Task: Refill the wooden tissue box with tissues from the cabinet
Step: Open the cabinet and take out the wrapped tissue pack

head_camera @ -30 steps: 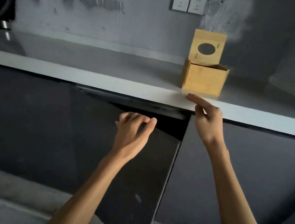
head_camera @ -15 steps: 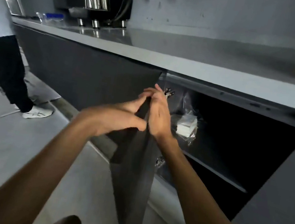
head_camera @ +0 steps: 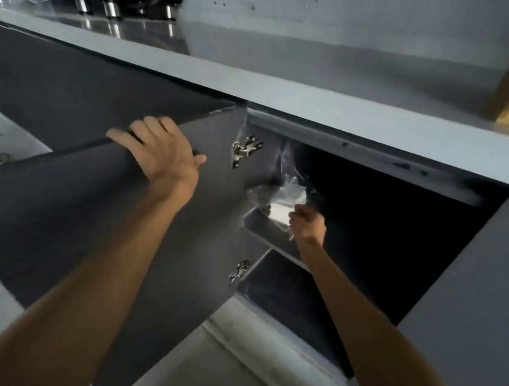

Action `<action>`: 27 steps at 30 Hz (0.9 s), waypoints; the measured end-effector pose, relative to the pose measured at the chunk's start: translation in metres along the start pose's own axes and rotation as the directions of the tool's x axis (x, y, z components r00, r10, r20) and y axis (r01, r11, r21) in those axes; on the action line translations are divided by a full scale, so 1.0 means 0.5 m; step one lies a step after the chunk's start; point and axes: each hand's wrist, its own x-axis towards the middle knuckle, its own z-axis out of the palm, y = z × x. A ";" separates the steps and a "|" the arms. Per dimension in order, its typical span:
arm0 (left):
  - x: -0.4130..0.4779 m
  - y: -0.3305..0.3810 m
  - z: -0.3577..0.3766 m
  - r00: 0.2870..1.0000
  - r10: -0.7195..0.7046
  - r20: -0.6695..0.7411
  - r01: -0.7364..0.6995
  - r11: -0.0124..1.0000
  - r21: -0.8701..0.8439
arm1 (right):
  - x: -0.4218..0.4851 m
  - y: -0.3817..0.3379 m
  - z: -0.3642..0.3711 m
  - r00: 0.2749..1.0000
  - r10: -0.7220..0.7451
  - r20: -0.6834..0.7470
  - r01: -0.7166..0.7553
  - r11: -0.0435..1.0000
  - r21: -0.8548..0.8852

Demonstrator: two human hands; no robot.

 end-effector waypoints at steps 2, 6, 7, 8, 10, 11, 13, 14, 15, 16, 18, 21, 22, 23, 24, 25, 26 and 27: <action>0.019 0.037 0.018 0.999 0.002 -0.043 -0.003 1.000 -0.023 | 0.053 0.017 -0.041 0.994 0.089 -0.065 -0.092 0.994 -0.055; 0.054 0.060 0.056 0.986 -0.002 -0.168 -0.017 0.994 -0.108 | 0.164 0.048 -0.072 0.948 0.313 0.054 -0.317 0.943 0.104; 0.060 0.057 0.064 0.981 0.009 -0.196 -0.035 0.991 -0.132 | 0.198 0.068 -0.071 0.928 0.355 0.110 -0.369 0.916 0.155; 0.064 0.052 0.070 0.975 0.027 -0.221 -0.062 0.987 -0.151 | 0.223 0.082 -0.065 0.903 0.405 0.145 -0.427 0.886 0.183; 0.068 0.044 0.083 0.965 0.058 -0.254 -0.102 0.981 -0.162 | 0.244 0.086 -0.044 0.842 0.497 0.211 -0.536 0.814 0.222; 0.065 0.043 0.086 0.962 0.071 -0.263 -0.116 0.981 -0.157 | 0.251 0.075 -0.033 0.828 0.501 0.250 -0.554 0.799 0.233; 0.053 0.046 0.085 0.959 0.091 -0.269 -0.134 0.980 -0.146 | 0.256 0.040 -0.005 0.820 0.492 0.292 -0.557 0.803 0.210; 0.053 0.047 0.087 0.958 0.092 -0.272 -0.134 0.981 -0.139 | 0.264 0.021 0.017 0.811 0.498 0.306 -0.558 0.816 0.150; 0.054 0.048 0.088 0.956 0.095 -0.276 -0.135 0.982 -0.130 | 0.269 0.003 0.032 0.798 0.503 0.333 -0.560 0.822 0.101; 0.055 0.046 0.090 0.957 0.099 -0.273 -0.136 0.983 -0.120 | 0.271 -0.004 0.043 0.793 0.496 0.354 -0.543 0.839 0.040; 0.061 0.038 0.095 0.956 0.107 -0.273 -0.143 0.983 -0.113 | 0.275 -0.005 0.064 0.805 0.452 0.383 -0.477 0.878 -0.035; 0.076 0.028 0.105 0.944 0.118 -0.307 -0.158 0.982 -0.108 | 0.294 0.015 0.066 0.854 0.410 0.319 -0.425 0.905 -0.026; 0.077 0.027 0.107 0.941 0.121 -0.316 -0.160 0.982 -0.101 | 0.301 0.021 0.059 0.857 0.429 0.286 -0.448 0.894 0.000; 0.078 0.027 0.108 0.937 0.123 -0.327 -0.161 0.982 -0.094 | 0.309 0.026 0.054 0.848 0.450 0.279 -0.472 0.882 0.012; 0.077 0.028 0.109 0.934 0.123 -0.336 -0.160 0.983 -0.087 | 0.309 0.026 0.047 0.844 0.460 0.277 -0.481 0.877 0.010; 0.078 0.030 0.109 0.932 0.121 -0.343 -0.158 0.984 -0.083 | 0.313 0.034 0.041 0.843 0.457 0.285 -0.485 0.874 0.032; 0.080 0.031 0.111 0.931 0.119 -0.345 -0.155 0.985 -0.080 | 0.323 0.047 0.041 0.839 0.457 0.296 -0.496 0.865 0.069; 0.082 0.032 0.114 0.933 0.115 -0.341 -0.150 0.986 -0.077 | 0.326 0.057 0.042 0.816 0.478 0.323 -0.529 0.844 0.089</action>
